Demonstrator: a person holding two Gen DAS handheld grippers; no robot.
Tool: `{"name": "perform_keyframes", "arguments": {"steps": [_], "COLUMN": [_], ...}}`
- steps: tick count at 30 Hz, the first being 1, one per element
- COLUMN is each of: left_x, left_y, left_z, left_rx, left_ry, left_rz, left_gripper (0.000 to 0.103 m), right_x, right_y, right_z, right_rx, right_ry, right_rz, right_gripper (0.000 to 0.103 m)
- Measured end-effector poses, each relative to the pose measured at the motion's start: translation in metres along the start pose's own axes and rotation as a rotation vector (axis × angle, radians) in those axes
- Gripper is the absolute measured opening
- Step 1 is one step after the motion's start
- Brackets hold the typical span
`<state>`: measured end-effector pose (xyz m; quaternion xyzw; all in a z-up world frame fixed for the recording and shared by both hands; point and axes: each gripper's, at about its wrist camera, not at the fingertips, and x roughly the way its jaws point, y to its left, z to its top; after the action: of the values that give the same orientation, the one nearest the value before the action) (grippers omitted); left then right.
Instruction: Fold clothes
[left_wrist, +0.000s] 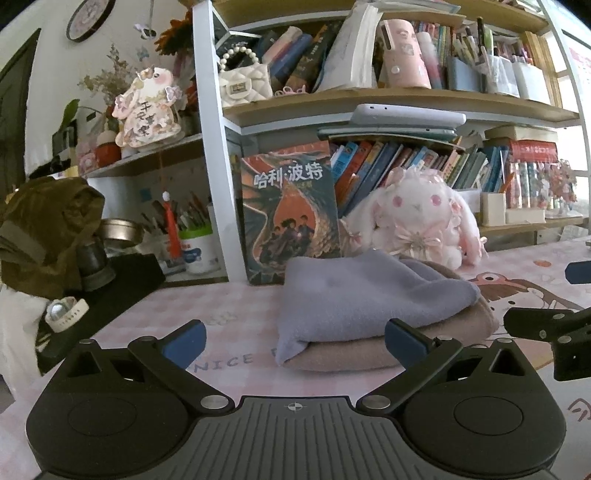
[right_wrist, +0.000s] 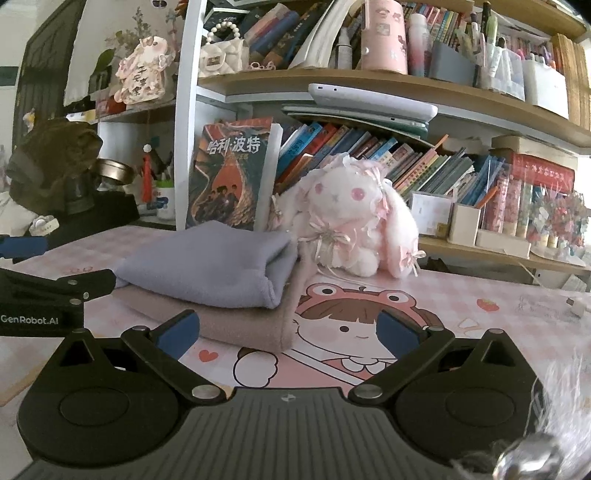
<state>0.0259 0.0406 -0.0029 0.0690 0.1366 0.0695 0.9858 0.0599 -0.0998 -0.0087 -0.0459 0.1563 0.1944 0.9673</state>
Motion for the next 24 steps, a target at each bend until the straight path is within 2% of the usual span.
{"name": "perform_keyframes", "arguments": {"steps": [11, 24], "left_x": [0.0000, -0.0037], "left_y": [0.0005, -0.0011], "left_z": [0.0004, 0.0004], "left_rx": [0.002, 0.013], "left_ry": [-0.001, -0.023], "left_rz": [-0.020, -0.008], "left_gripper": [0.103, 0.103], "right_x": [0.0025, 0.0028], "right_y": [0.0001, -0.0009], "right_z": [-0.0001, -0.0009], "right_rx": [0.000, 0.007], "right_ry": [0.015, 0.010], "right_rz": [0.001, -0.002], "right_gripper": [0.103, 0.103]}}
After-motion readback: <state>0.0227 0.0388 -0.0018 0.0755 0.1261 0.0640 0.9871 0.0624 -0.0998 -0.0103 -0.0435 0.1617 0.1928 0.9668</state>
